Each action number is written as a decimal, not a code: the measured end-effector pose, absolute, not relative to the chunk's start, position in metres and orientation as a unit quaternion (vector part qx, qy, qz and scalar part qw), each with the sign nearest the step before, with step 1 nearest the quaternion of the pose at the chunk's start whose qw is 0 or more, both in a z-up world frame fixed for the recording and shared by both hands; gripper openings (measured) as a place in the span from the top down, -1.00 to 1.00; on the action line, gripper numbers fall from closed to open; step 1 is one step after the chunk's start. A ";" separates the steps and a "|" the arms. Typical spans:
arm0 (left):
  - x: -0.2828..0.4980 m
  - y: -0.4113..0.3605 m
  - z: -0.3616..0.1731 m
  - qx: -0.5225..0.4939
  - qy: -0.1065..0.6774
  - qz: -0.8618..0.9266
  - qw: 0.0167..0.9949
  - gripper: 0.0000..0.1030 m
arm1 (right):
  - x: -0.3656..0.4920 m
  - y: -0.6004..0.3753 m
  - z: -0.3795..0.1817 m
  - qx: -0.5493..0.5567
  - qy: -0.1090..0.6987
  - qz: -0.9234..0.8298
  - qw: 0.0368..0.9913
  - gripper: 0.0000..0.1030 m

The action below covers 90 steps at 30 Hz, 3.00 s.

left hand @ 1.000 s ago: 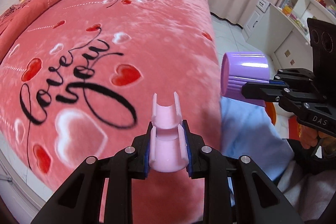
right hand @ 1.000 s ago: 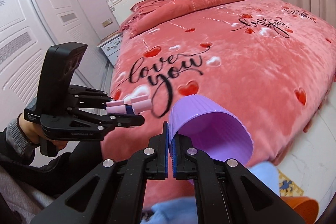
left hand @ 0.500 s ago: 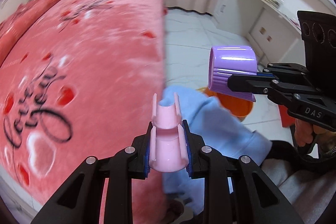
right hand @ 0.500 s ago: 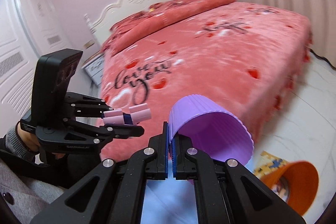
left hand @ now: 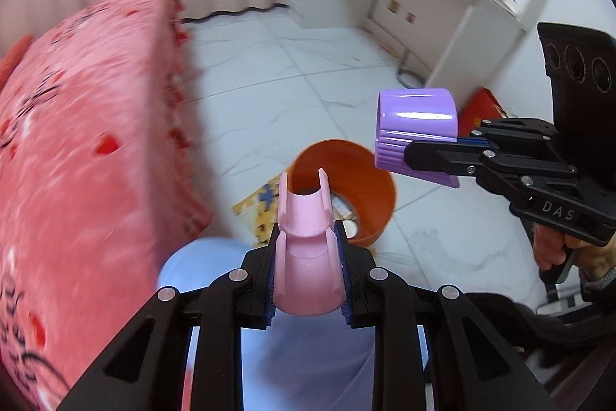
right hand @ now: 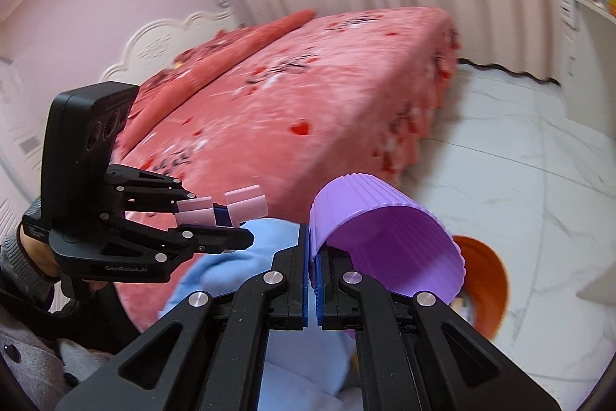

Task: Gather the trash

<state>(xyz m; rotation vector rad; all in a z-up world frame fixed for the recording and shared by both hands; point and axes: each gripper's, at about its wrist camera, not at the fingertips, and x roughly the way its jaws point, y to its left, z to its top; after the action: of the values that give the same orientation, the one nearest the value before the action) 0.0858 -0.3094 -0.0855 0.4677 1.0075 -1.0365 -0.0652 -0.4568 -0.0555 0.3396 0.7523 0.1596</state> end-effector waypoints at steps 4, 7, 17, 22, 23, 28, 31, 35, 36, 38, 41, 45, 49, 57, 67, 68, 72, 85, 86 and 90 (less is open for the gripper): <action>0.084 -0.343 -0.093 0.226 0.458 -0.493 0.704 0.49 | -0.079 -0.492 -0.069 0.189 0.366 0.040 0.910 0.94; 0.083 -0.366 -0.101 0.238 0.460 -0.508 0.688 0.49 | -0.085 -0.515 -0.080 0.203 0.369 0.019 0.907 0.94; 0.100 -0.421 -0.153 0.260 0.493 -0.515 0.652 0.48 | -0.085 -0.570 -0.130 0.254 0.392 -0.027 0.884 0.94; 0.107 -0.440 -0.168 0.275 0.498 -0.506 0.648 0.24 | -0.081 -0.581 -0.142 0.263 0.397 -0.035 0.879 0.94; 0.108 -0.442 -0.170 0.277 0.498 -0.500 0.652 -0.10 | -0.080 -0.582 -0.144 0.265 0.398 -0.036 0.877 0.94; 0.111 -0.439 -0.171 0.273 0.502 -0.491 0.658 -0.24 | -0.075 -0.584 -0.153 0.272 0.406 -0.032 0.872 0.94; 0.110 -0.436 -0.169 0.277 0.503 -0.486 0.659 -0.24 | -0.069 -0.578 -0.157 0.273 0.414 -0.025 0.868 0.93; 0.111 -0.428 -0.168 0.276 0.506 -0.479 0.662 -0.24 | -0.058 -0.569 -0.165 0.270 0.428 -0.021 0.862 0.82; 0.111 -0.426 -0.168 0.275 0.507 -0.477 0.663 -0.24 | -0.054 -0.567 -0.168 0.270 0.434 -0.021 0.859 0.78; 0.112 -0.423 -0.168 0.275 0.509 -0.473 0.664 -0.24 | -0.053 -0.566 -0.171 0.268 0.440 -0.030 0.856 0.47; 0.113 -0.419 -0.167 0.273 0.508 -0.468 0.669 -0.24 | -0.053 -0.565 -0.174 0.269 0.444 -0.036 0.854 0.31; 0.116 -0.411 -0.163 0.265 0.507 -0.460 0.679 -0.49 | -0.055 -0.566 -0.169 0.264 0.442 -0.047 0.856 0.23; 0.116 -0.401 -0.151 0.247 0.497 -0.457 0.695 -0.49 | -0.060 -0.562 -0.157 0.262 0.430 -0.051 0.862 0.19; 0.111 -0.352 -0.106 0.225 0.445 -0.405 0.767 -0.72 | -0.063 -0.512 -0.103 0.218 0.382 -0.044 0.897 -0.44; 0.104 -0.262 -0.057 0.159 0.405 -0.314 0.844 -0.90 | -0.054 -0.445 -0.045 0.183 0.320 -0.041 0.929 -0.91; 0.104 -0.247 -0.053 0.146 0.408 -0.296 0.852 -0.90 | -0.052 -0.438 -0.041 0.183 0.315 -0.038 0.930 -0.91; 0.100 -0.203 -0.043 0.107 0.407 -0.249 0.872 -0.90 | -0.042 -0.405 -0.026 0.171 0.300 -0.027 0.938 -0.91; 0.066 -0.081 -0.015 0.038 0.358 -0.116 0.926 -0.90 | -0.022 -0.285 0.019 0.123 0.262 0.069 0.955 -0.91; 0.063 -0.074 -0.014 0.032 0.355 -0.108 0.928 -0.90 | -0.021 -0.274 0.022 0.108 0.260 0.076 0.956 -0.91; 0.055 -0.050 -0.011 0.000 0.342 -0.091 0.935 -0.90 | -0.023 -0.244 0.032 0.066 0.237 0.078 0.966 -0.91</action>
<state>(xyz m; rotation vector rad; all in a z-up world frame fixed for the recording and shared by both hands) 0.0553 -0.0500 -0.0107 -0.0006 0.7001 -0.1861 -0.0229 -0.2435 0.0322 0.1329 0.4784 0.1573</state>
